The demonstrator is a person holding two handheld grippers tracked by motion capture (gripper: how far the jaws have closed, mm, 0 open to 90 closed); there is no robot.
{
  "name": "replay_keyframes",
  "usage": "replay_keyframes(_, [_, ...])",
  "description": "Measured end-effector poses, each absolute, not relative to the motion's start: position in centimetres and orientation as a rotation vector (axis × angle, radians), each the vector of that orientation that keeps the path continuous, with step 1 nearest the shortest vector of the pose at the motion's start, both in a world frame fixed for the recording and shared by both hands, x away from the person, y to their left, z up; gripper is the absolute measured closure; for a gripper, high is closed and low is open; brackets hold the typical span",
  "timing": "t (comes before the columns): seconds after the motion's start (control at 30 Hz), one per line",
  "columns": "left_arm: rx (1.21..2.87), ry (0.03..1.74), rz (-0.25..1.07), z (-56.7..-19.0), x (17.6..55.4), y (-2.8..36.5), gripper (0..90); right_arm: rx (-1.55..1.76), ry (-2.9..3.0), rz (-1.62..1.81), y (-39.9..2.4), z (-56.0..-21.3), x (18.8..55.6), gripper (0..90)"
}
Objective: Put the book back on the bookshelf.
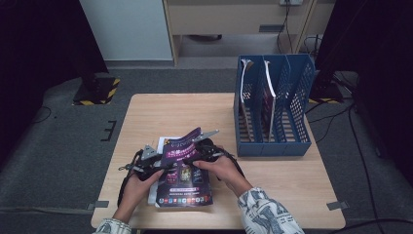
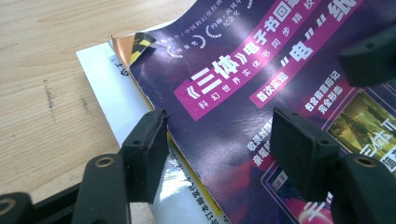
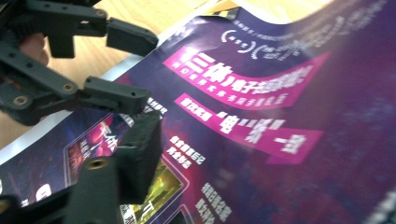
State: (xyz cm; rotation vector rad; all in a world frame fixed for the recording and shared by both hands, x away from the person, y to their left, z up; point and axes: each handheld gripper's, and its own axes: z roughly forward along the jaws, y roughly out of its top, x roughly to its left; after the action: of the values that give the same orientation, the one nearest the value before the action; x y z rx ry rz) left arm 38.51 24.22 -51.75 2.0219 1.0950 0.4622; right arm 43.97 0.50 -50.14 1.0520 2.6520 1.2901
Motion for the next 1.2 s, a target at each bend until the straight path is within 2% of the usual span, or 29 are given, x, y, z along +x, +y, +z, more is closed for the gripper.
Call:
replay_keyframes(0.2, [2.03, 1.089, 0.484, -51.7, 38.4, 24.1, 34.5, 1.046, 2.601, 1.29, 0.4, -50.0, 44.1, 57.4])
replay_keyframes(0.23, [2.03, 1.086, 0.469, -51.7, 38.5, 24.1, 34.5, 1.046, 2.601, 1.29, 0.4, -50.0, 44.1, 57.4])
replay_keyframes(0.27, [2.027, 1.09, 0.451, -51.8, 38.5, 24.1, 28.3, 1.042, 2.58, 1.3, 0.3, -49.8, 44.0, 61.4])
replay_keyframes(0.3, [2.033, 1.082, 0.443, -51.7, 38.5, 24.1, 28.3, 1.042, 2.58, 1.3, 0.3, -49.8, 44.0, 61.4])
replay_keyframes(0.4, [2.033, 1.071, 0.435, -51.4, 38.5, 23.9, 19.1, 1.017, 2.545, 1.311, 0.1, -49.4, 43.9, 67.3])
replay_keyframes(0.63, [1.993, 1.07, 0.457, -51.0, 38.2, 24.3, 6.0, 0.924, 2.462, 1.397, -0.8, -48.2, 42.8, 72.4])
replay_keyframes(0.77, [1.954, 1.098, 0.469, -50.9, 38.1, 24.6, 2.4, 0.904, 2.421, 1.446, -1.4, -47.8, 42.3, 73.2])
replay_keyframes(0.93, [1.905, 1.142, 0.456, -50.8, 38.0, 25.3, 3.2, 0.916, 2.375, 1.485, -2.4, -47.4, 42.3, 76.0])
replay_keyframes(1.07, [1.9, 1.163, 0.497, -50.7, 38.0, 25.8, 5.4, 0.89, 2.324, 1.512, -2.7, -46.6, 42.0, 78.1])
replay_keyframes(1.2, [1.9, 1.125, 0.511, -50.5, 37.7, 25.9, 5.7, 0.876, 2.307, 1.509, -2.6, -46.4, 41.8, 78.7])
